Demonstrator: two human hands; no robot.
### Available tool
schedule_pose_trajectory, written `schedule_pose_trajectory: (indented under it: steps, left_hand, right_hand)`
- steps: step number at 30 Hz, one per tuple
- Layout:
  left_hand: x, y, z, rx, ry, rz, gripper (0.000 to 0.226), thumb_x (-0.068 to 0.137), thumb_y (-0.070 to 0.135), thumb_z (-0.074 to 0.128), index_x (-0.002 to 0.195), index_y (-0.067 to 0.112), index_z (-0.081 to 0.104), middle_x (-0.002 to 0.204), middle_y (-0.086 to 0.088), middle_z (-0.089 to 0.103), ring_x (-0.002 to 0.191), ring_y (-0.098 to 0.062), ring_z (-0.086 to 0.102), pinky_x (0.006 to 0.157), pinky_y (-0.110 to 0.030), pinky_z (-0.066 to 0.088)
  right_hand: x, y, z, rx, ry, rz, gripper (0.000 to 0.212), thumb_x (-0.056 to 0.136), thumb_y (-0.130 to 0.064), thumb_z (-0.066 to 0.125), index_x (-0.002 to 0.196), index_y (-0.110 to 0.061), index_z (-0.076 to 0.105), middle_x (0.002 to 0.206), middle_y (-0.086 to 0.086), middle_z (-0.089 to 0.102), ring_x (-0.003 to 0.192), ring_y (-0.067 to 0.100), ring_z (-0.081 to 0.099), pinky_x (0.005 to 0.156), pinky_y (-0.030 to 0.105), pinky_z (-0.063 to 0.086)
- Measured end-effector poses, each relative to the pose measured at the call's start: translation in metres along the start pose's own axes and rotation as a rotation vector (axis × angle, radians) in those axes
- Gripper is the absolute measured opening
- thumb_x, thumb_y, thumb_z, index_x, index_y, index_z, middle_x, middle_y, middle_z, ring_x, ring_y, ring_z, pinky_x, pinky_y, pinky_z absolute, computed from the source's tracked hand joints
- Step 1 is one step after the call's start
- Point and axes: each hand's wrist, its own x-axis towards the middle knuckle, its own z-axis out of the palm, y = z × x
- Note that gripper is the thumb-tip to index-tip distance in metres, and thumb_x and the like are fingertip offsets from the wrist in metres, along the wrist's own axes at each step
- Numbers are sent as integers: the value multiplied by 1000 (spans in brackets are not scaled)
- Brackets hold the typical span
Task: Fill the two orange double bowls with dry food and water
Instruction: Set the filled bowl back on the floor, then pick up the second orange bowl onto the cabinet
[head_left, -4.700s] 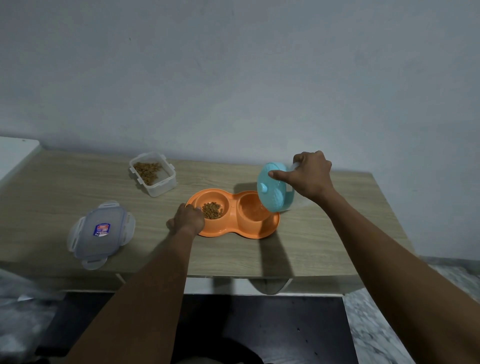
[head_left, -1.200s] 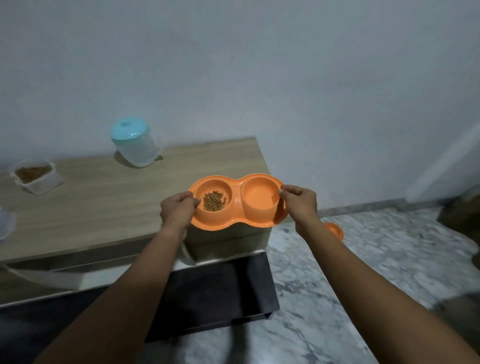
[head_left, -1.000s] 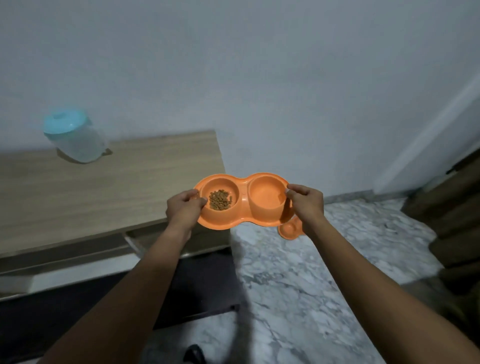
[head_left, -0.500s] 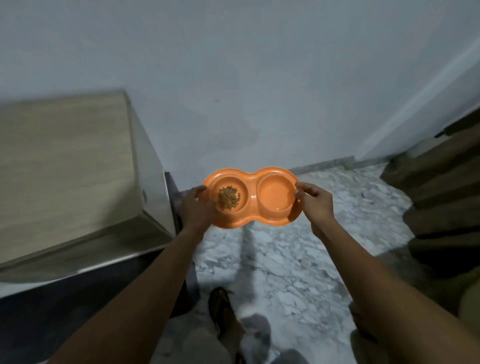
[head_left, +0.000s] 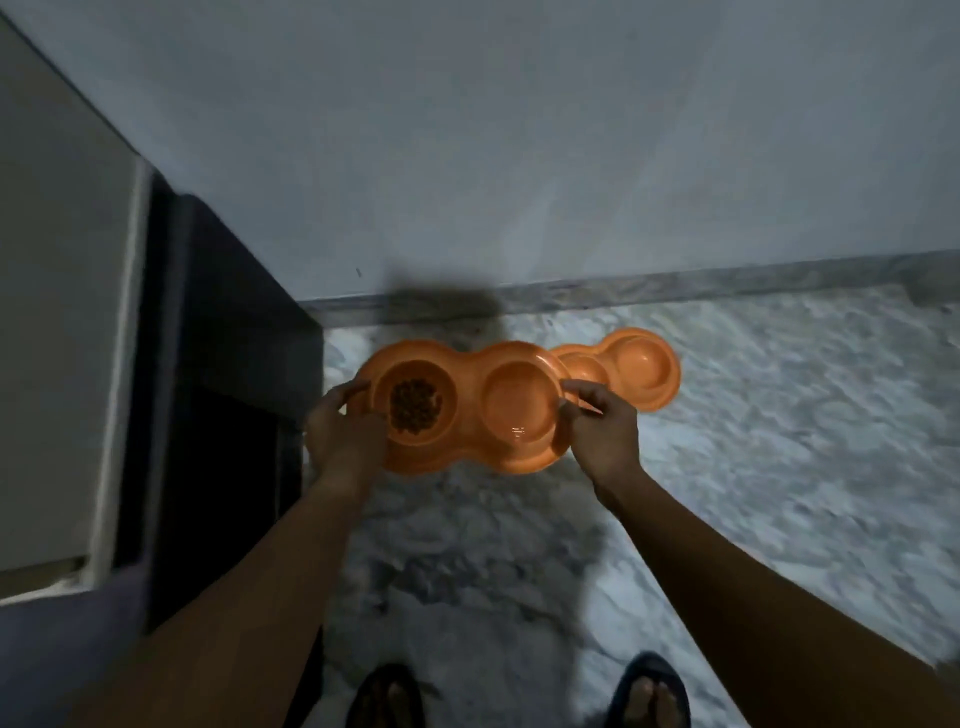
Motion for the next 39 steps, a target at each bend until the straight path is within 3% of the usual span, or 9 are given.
schedule_pose_trajectory:
  steps: [4, 8, 14, 18, 22, 26, 32, 35, 39]
  left_hand:
    - [69, -74, 63, -2, 41, 9, 31, 87, 13, 61, 115, 25, 69, 114, -5, 65, 102, -23, 59, 85, -32, 48]
    - [111, -127, 94, 14, 55, -23, 36, 86, 11, 60, 118, 27, 64, 109, -3, 63, 95, -23, 57, 79, -32, 47]
    - [147, -148, 101, 74, -23, -25, 53, 68, 9, 55, 111, 38, 66, 112, -1, 69, 98, -32, 67, 78, -48, 61]
    - [143, -141, 106, 115, -37, -45, 60, 70, 16, 57, 126, 36, 61, 127, -4, 65, 109, -31, 64, 89, -47, 57]
    - [100, -119, 136, 356, 111, 387, 41, 75, 19, 52, 113, 20, 67, 119, -12, 65, 112, -36, 59, 99, -48, 47]
    - [47, -89, 208, 286, -87, 635, 29, 75, 21, 63, 102, 14, 70, 103, -10, 70, 101, -31, 63, 93, -36, 46]
    - [-11, -55, 312, 436, -195, 350, 51, 88, 41, 65, 130, 13, 57, 129, -13, 59, 119, -33, 57, 95, -38, 44]
    - [-9, -55, 345, 533, -175, 133, 58, 93, 38, 58, 140, 9, 40, 140, -15, 45, 123, -40, 53, 96, -45, 44]
    - [0, -63, 358, 597, -154, 135, 55, 87, 22, 58, 138, 10, 41, 140, -16, 43, 124, -41, 50, 95, -45, 44]
  right_hand:
    - [79, 90, 52, -58, -39, -57, 18, 93, -10, 67, 106, -20, 73, 80, 2, 71, 60, 7, 65, 69, 40, 58]
    - [119, 153, 90, -163, -79, -162, 27, 92, -7, 64, 115, -16, 73, 107, 9, 74, 96, 27, 70, 84, 47, 58]
    - [132, 177, 109, -221, -71, -255, 34, 91, -18, 56, 122, -16, 70, 117, 8, 72, 106, 27, 66, 88, 44, 54]
    - [128, 170, 104, -317, -120, -251, 48, 88, -37, 51, 129, -18, 67, 125, 8, 69, 114, 26, 63, 94, 43, 51]
    - [133, 155, 74, -357, -22, -298, 35, 88, -30, 68, 119, -15, 72, 113, 10, 73, 102, 25, 68, 89, 39, 52]
    - [157, 145, 14, -278, 170, -193, 26, 87, -32, 70, 109, -19, 74, 106, 7, 72, 95, 23, 67, 85, 37, 53]
    - [217, 155, -68, -312, 450, 41, 56, 86, -44, 71, 134, -19, 59, 135, 16, 57, 127, 38, 52, 100, 48, 44]
    - [242, 166, -85, -272, 401, 120, 60, 92, -47, 64, 142, -18, 53, 144, 15, 52, 132, 40, 46, 104, 53, 42]
    - [242, 179, -92, -238, 353, 79, 48, 93, -38, 62, 136, -17, 61, 133, 12, 64, 123, 34, 58, 103, 50, 49]
